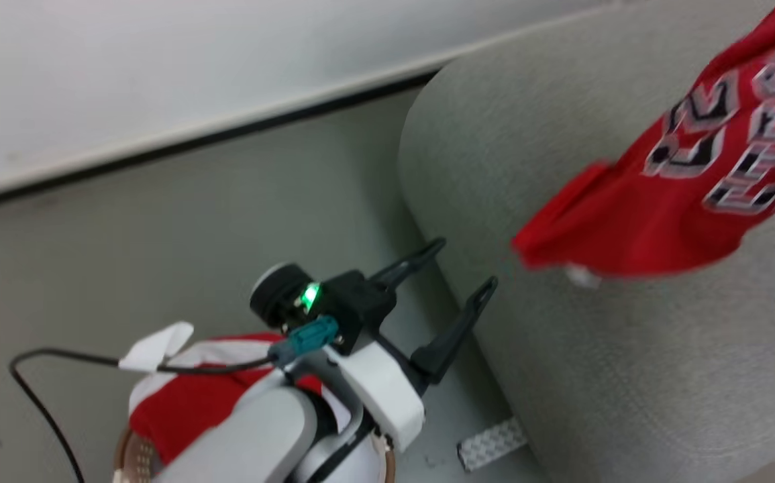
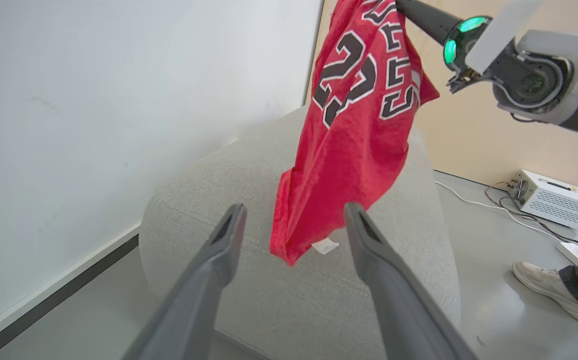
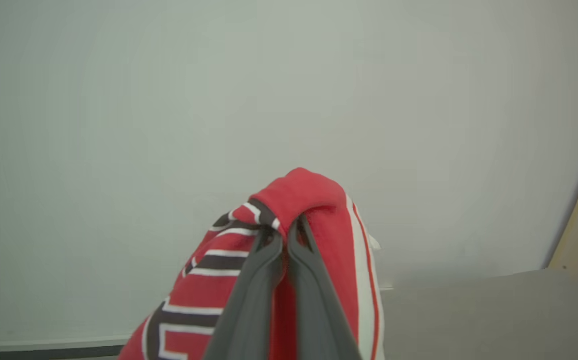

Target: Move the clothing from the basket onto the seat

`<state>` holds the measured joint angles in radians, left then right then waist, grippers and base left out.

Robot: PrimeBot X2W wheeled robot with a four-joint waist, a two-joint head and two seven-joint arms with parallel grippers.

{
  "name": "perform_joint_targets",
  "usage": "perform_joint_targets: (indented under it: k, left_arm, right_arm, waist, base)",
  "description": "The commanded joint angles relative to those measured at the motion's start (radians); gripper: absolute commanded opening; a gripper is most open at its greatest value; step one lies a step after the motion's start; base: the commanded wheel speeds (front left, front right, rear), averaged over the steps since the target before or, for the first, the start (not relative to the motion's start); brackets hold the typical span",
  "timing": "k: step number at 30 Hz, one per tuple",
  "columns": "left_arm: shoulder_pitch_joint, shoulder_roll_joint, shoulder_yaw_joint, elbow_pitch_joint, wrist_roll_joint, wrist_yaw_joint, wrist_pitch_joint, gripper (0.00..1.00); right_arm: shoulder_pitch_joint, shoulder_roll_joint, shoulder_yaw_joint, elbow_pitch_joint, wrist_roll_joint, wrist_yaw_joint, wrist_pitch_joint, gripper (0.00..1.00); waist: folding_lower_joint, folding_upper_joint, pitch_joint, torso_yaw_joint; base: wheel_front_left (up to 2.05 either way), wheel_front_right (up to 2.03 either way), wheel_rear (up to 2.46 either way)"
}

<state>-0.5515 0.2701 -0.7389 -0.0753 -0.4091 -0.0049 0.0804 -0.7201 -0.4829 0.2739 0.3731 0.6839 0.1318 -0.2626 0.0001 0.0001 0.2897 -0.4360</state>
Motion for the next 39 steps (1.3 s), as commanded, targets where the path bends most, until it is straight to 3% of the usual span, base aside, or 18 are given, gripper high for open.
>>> perform_joint_targets:
  k: [1, 9, 13, 19, 23, 26, 27, 28, 33, 39]
  left_arm:
    - [-0.033, 0.013, 0.006, -0.006, 0.014, -0.006, 0.009, 1.00]
    - [-0.190, 0.001, -0.011, -0.013, 0.072, -0.048, 0.036, 1.00]
    - [-0.230, -0.026, -0.023, -0.007, 0.076, -0.055, 0.032, 1.00]
    - [-0.236, -0.055, -0.029, 0.014, 0.079, -0.038, 0.007, 1.00]
    - [-0.197, -0.055, -0.029, 0.028, 0.060, -0.026, -0.017, 1.00]
    - [-0.175, -0.038, -0.027, 0.044, 0.056, -0.021, -0.022, 1.00]
    - [-0.166, -0.035, -0.028, 0.049, 0.051, -0.020, -0.026, 1.00]
    - [-0.155, -0.034, -0.028, 0.054, 0.045, -0.020, -0.030, 1.00]
    - [-0.113, -0.027, -0.019, 0.079, 0.029, -0.009, -0.067, 1.00]
    - [-0.030, -0.024, 0.027, 0.139, -0.003, 0.038, -0.168, 1.00]
  right_arm:
    - [-0.062, 0.005, -0.036, 0.023, -0.013, -0.002, -0.002, 0.00]
    - [-0.371, -0.031, -0.355, 0.269, -0.159, -0.002, 0.010, 0.00]
    - [-0.445, -0.041, -0.487, 0.408, -0.274, -0.002, 0.006, 0.00]
    - [-0.402, 0.002, -0.682, 0.608, -0.415, -0.002, -0.002, 0.00]
    - [-0.327, 0.044, -0.799, 0.617, -0.480, -0.002, -0.003, 0.00]
    - [-0.253, 0.084, -0.829, 0.581, -0.497, -0.002, -0.003, 0.46]
    - [-0.233, 0.090, -0.833, 0.566, -0.500, -0.002, -0.003, 0.95]
    - [-0.216, 0.101, -0.830, 0.551, -0.505, -0.002, -0.003, 1.00]
    - [-0.116, 0.133, -0.767, 0.471, -0.512, -0.002, -0.002, 1.00]
    - [0.060, 0.171, -0.672, 0.231, -0.494, -0.002, -0.001, 1.00]
  waist:
    - [-0.0001, -0.0001, 0.161, 0.085]
    - [-0.0001, -0.0001, 0.345, 0.178]
    - [-0.0001, -0.0001, 0.399, 0.209]
    - [-0.0001, -0.0001, 0.427, 0.240]
    - [-0.0001, -0.0001, 0.398, 0.249]
    - [-0.0001, -0.0001, 0.362, 0.248]
    - [-0.0001, -0.0001, 0.347, 0.247]
    - [-0.0001, -0.0001, 0.329, 0.246]
    - [-0.0001, -0.0001, 0.245, 0.248]
    - [-0.0001, -0.0001, 0.101, 0.255]
  base:
    - [0.00, 0.00, 0.00]
    - [0.00, 0.00, 0.00]
    - [0.00, 0.00, 0.00]
    - [0.00, 0.00, 0.00]
    - [0.00, 0.00, 0.00]
    - [0.00, 0.00, 0.00]
    - [0.00, 0.00, 0.00]
    - [0.00, 0.00, 0.00]
    - [0.00, 0.00, 0.00]
    - [0.00, 0.00, 0.00]
